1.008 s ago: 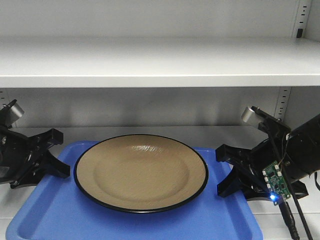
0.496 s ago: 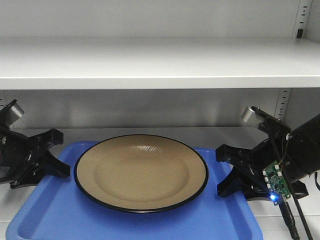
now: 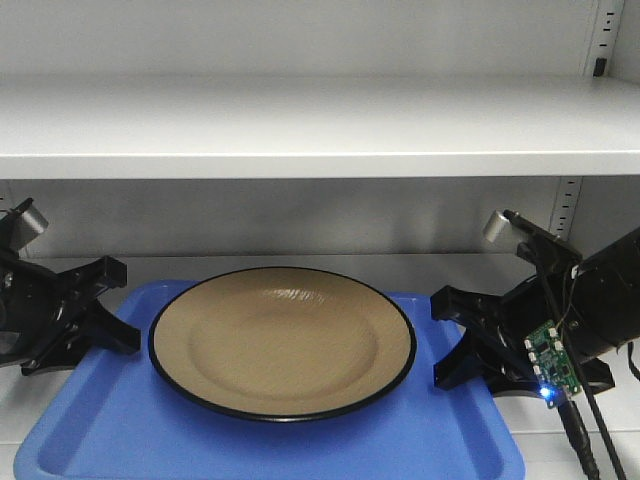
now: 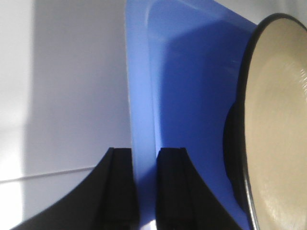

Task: Place disk in tray to left cabinet
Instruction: 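Carry the tray forward over the cabinet shelf with both grippers, then lower the tray onto the shelf with both grippers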

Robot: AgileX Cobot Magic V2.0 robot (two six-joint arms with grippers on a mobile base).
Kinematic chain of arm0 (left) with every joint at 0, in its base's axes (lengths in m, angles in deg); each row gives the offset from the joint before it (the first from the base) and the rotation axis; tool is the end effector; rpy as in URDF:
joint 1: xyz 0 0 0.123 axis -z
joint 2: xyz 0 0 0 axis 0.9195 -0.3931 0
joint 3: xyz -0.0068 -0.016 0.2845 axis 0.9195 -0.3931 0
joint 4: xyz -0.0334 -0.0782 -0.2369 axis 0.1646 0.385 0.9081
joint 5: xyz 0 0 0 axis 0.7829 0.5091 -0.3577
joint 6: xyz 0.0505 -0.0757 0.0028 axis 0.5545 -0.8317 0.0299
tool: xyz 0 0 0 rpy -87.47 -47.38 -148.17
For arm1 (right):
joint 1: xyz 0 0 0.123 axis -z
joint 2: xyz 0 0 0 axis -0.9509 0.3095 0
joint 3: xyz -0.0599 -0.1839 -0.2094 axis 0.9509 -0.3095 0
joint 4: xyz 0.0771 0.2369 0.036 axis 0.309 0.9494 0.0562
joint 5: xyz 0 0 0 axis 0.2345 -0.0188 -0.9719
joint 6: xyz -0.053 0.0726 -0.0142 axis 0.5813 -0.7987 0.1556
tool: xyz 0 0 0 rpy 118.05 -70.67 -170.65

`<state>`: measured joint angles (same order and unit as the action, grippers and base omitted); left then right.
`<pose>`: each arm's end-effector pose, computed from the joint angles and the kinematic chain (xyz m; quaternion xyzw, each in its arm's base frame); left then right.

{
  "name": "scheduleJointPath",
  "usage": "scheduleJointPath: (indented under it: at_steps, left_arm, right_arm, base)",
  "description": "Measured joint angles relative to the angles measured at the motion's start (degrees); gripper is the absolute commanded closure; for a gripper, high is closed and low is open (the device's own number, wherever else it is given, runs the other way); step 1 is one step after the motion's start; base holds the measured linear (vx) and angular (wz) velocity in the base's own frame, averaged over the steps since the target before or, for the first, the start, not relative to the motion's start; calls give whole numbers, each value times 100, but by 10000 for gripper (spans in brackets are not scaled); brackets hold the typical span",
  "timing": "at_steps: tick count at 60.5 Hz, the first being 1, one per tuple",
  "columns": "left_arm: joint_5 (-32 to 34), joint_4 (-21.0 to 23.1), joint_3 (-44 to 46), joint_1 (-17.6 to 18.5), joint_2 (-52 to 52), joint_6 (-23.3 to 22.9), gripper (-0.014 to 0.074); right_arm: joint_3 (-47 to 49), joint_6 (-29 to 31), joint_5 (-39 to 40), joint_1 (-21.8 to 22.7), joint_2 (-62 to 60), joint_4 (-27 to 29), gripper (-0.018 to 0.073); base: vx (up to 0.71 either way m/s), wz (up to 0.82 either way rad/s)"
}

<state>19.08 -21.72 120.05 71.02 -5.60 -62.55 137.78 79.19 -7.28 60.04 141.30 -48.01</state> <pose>0.3032 -0.0694 0.3657 -0.0433 0.9181 -0.3122 0.2403 0.2976 0.1027 0.3569 -0.0065 0.9434 0.2702 0.1922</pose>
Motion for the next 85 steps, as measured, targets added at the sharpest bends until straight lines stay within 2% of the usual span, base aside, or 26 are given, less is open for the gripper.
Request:
scheduleJointPath:
  at_steps: [24,38,48,56,69,75,85]
  left_arm:
    - [648,163,0,7,-505,0,594]
    - [941,208,0,47,-816,0,587]
    - [993,248,0,47,-1033,0,549]
    - [1035,248,0,47,-1173,0,485]
    - [1071,-11,0,75,-1280,5,305]
    - [1071,-225,0,110,-1293,5,219]
    - [1085,-258,14,114,-1286,5,123]
  right_arm:
    - [6,58,1098,0,463,-10,560]
    - [6,64,1481,0,829,-53,553]
    - [6,68,1607,0,1095,-86,534]
    - [6,107,1685,0,1222,-85,506]
    - [23,129,1726,-38,1276,-180,438]
    - [36,129,1738,-50,1281,-304,391]
    - [36,129,1734,-68,1295,-406,270]
  base:
    - [0,0]
    - [0,0]
    - [0,0]
    - [0,0]
    - [0,0]
    - [0,0]
    - [0,0]
